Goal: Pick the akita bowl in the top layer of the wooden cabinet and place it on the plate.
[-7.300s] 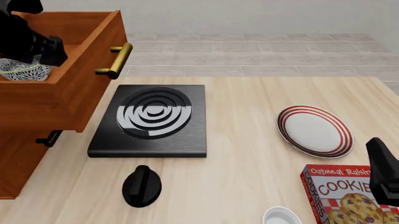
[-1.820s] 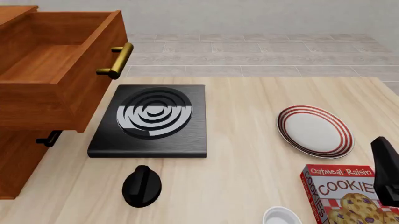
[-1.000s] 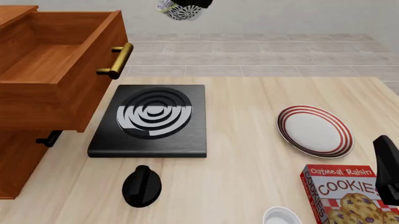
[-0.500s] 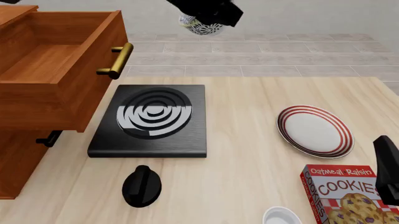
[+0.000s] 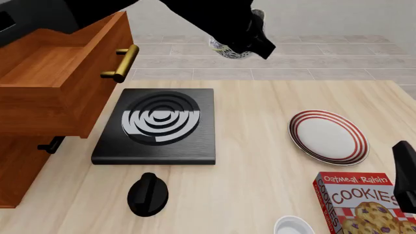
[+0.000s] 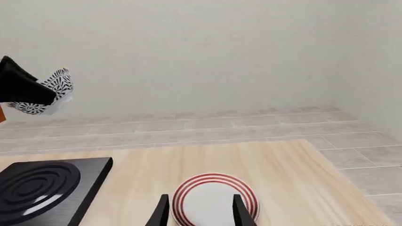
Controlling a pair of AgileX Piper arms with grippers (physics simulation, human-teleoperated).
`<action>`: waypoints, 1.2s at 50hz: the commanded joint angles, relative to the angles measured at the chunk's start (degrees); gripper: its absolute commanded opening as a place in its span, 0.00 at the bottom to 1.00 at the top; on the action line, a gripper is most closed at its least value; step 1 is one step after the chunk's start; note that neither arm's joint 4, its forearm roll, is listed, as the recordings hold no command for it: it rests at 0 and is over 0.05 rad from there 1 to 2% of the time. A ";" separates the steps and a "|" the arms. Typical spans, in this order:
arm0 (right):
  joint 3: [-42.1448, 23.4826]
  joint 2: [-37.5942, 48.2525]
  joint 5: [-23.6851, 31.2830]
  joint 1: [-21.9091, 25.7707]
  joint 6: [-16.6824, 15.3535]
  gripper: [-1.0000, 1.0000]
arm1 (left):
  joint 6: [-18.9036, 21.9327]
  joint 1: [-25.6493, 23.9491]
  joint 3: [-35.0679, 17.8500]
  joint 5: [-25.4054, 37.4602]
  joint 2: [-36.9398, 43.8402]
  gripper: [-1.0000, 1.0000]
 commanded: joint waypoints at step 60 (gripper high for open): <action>0.02 -0.01 -0.10 -0.07 -0.65 1.00 | 0.93 -5.81 -3.77 -4.14 10.16 0.00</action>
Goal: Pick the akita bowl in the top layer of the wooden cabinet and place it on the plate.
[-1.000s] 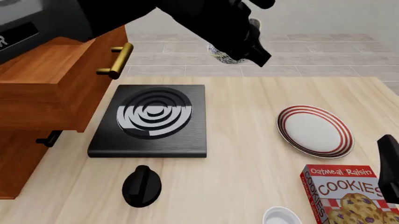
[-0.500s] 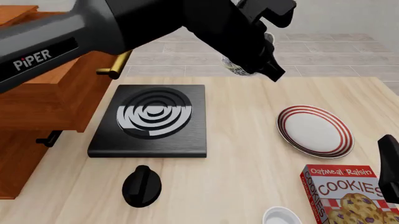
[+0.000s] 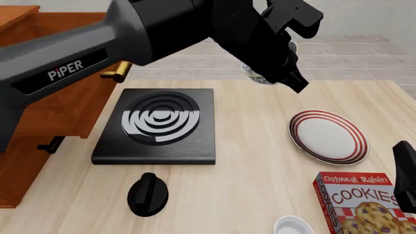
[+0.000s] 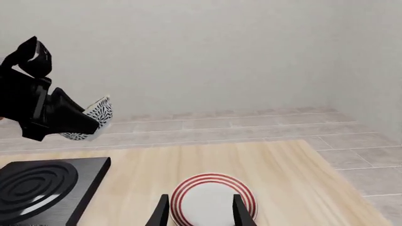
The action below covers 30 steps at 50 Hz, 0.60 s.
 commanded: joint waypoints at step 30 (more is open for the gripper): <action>-0.07 0.00 0.12 0.24 0.15 1.00 | -0.88 -4.06 -5.13 -1.60 6.88 0.00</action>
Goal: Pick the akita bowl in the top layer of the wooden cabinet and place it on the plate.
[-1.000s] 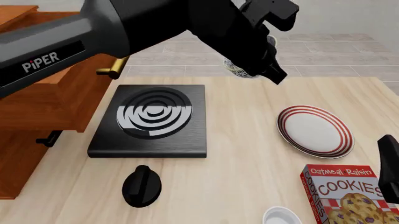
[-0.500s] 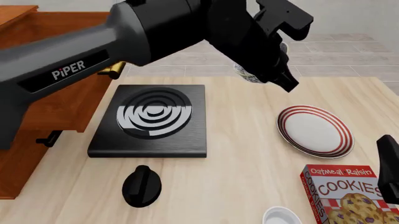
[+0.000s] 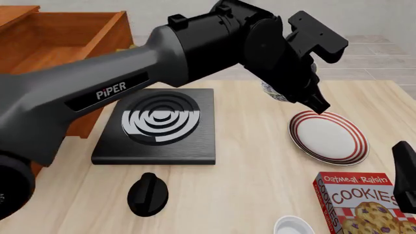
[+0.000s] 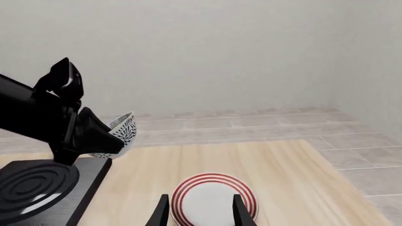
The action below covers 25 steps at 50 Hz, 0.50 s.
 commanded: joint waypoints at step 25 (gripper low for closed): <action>0.18 -0.01 -0.35 -0.12 0.63 1.00 | 0.77 -0.02 -11.96 1.54 7.57 0.00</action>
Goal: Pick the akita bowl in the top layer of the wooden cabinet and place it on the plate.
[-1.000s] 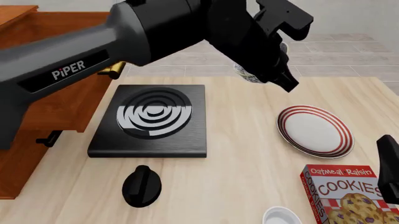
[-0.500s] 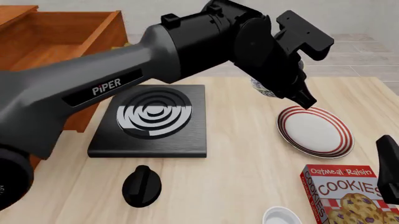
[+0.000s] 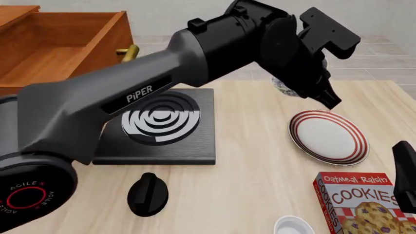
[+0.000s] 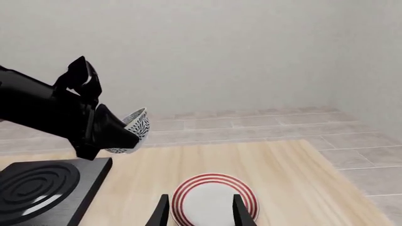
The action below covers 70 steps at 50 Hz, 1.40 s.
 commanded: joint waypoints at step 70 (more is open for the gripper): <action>0.18 0.00 -0.22 -0.52 1.42 1.00 | -4.82 -1.82 -17.62 -2.99 12.74 0.00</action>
